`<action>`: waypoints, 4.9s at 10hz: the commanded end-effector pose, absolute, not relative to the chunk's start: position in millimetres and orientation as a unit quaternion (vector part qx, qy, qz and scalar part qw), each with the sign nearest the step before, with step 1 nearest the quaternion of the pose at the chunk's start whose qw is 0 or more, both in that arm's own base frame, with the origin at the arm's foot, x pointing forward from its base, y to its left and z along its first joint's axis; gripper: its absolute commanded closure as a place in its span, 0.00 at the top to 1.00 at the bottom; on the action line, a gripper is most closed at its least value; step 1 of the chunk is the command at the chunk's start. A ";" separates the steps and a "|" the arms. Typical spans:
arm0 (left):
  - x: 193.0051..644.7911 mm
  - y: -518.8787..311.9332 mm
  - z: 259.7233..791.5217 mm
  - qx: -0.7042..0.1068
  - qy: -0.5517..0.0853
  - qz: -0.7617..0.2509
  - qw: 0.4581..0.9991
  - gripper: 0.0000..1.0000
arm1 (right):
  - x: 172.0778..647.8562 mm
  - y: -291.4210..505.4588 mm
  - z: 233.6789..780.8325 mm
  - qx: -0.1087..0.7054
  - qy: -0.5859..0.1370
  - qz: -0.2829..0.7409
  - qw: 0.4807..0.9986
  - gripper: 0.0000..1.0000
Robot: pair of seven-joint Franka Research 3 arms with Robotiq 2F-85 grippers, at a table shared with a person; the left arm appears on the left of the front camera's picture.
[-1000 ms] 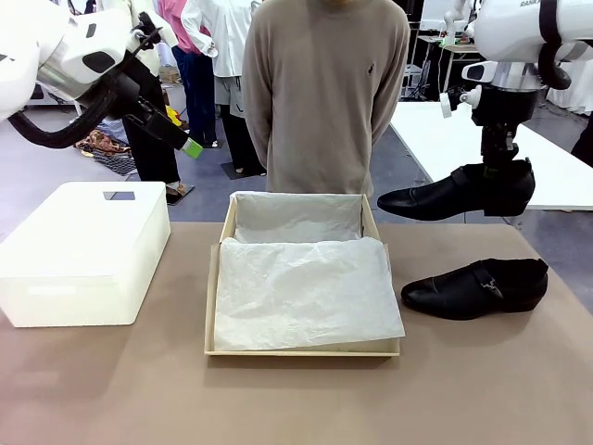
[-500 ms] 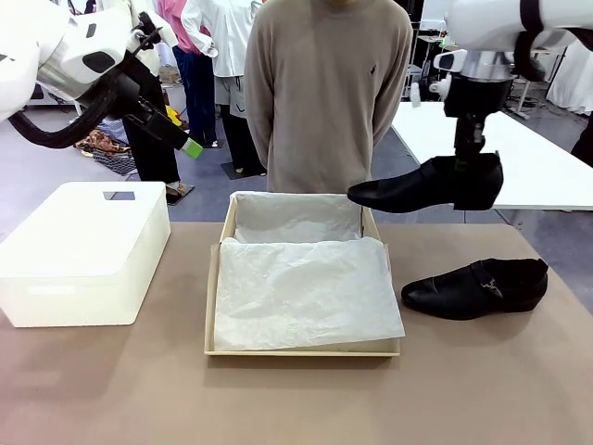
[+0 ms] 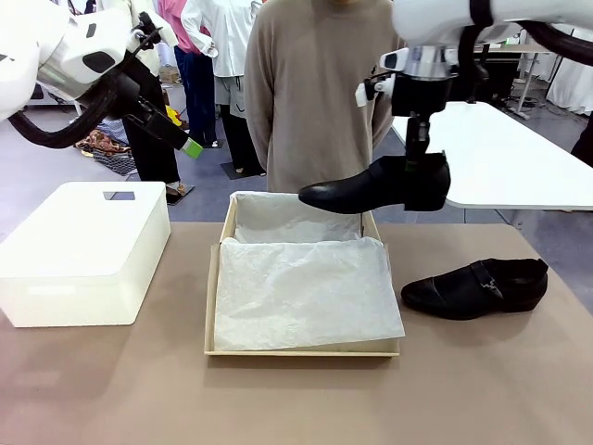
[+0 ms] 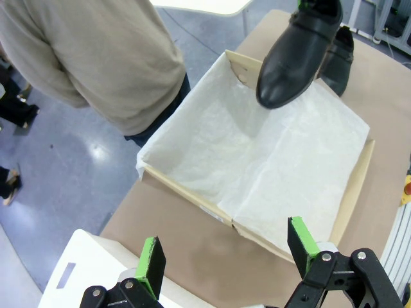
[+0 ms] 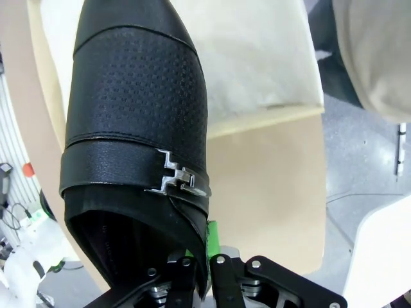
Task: Pack the shoes into the box.
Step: Place one shoe of the Shoes into the Shoes Box, then place the other shoe of the Shoes into the Shoes Box.
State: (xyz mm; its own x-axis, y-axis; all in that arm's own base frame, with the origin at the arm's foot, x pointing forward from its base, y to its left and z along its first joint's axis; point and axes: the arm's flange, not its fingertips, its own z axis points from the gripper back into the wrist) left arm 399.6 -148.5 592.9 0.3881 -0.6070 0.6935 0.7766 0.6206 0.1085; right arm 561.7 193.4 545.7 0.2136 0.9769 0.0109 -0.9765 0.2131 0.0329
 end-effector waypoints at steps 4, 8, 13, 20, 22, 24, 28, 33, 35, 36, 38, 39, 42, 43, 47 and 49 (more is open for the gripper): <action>400.6 -145.8 591.7 -0.125 -0.364 -0.424 0.820 1.00 | 577.6 256.3 536.0 0.032 0.011 0.624 0.781 0.00; 400.6 -145.8 591.7 -0.125 -0.364 -0.424 0.820 1.00 | 592.2 285.0 519.3 0.022 -0.003 0.604 0.797 0.00; 400.6 -145.8 591.7 -0.125 -0.364 -0.424 0.820 1.00 | 623.0 302.7 485.7 0.009 -0.008 0.611 0.791 0.00; 400.6 -145.8 591.7 -0.125 -0.364 -0.424 0.820 1.00 | 639.8 308.5 437.4 0.034 -0.008 0.639 0.768 0.00; 400.6 -145.8 591.7 -0.125 -0.364 -0.424 0.820 1.00 | 643.3 307.9 423.4 0.032 -0.008 0.641 0.766 0.00; 400.6 -145.8 591.7 -0.125 -0.364 -0.424 0.820 1.00 | 646.4 309.6 410.1 0.036 -0.004 0.647 0.762 0.00; 400.6 -145.8 591.7 -0.125 -0.364 -0.424 0.820 1.00 | 649.0 310.2 394.0 0.040 0.004 0.650 0.759 0.00; 400.6 -145.8 591.7 -0.125 -0.364 -0.424 0.820 1.00 | 649.1 305.8 399.1 0.061 0.012 0.652 0.756 0.73; 400.6 -145.8 591.7 -0.125 -0.364 -0.424 0.820 1.00 | 648.7 299.1 414.8 0.063 0.002 0.650 0.757 1.00; 400.6 -145.8 591.7 -0.125 -0.364 -0.424 0.820 1.00 | 648.4 295.8 423.0 0.066 0.002 0.648 0.759 1.00; 400.6 -145.8 591.7 -0.125 -0.364 -0.424 0.820 1.00 | 643.3 290.6 438.5 0.067 0.003 0.649 0.757 1.00; 400.6 -145.8 591.7 -0.125 -0.364 -0.424 0.820 1.00 | 640.3 287.2 443.5 0.069 0.007 0.651 0.756 1.00; 400.6 -145.8 591.7 -0.125 -0.364 -0.424 0.820 1.00 | 626.7 274.8 454.1 0.057 0.015 0.649 0.759 1.00; 400.6 -145.8 591.7 -0.125 -0.364 -0.424 0.820 1.00 | 641.2 285.9 448.9 0.053 0.008 0.646 0.762 1.00; 400.6 -145.8 591.7 -0.125 -0.364 -0.424 0.820 1.00 | 638.7 284.5 448.4 0.054 0.014 0.646 0.761 1.00; 400.6 -145.8 591.7 -0.125 -0.364 -0.424 0.820 1.00 | 625.3 264.9 474.5 0.022 0.001 0.659 0.751 1.00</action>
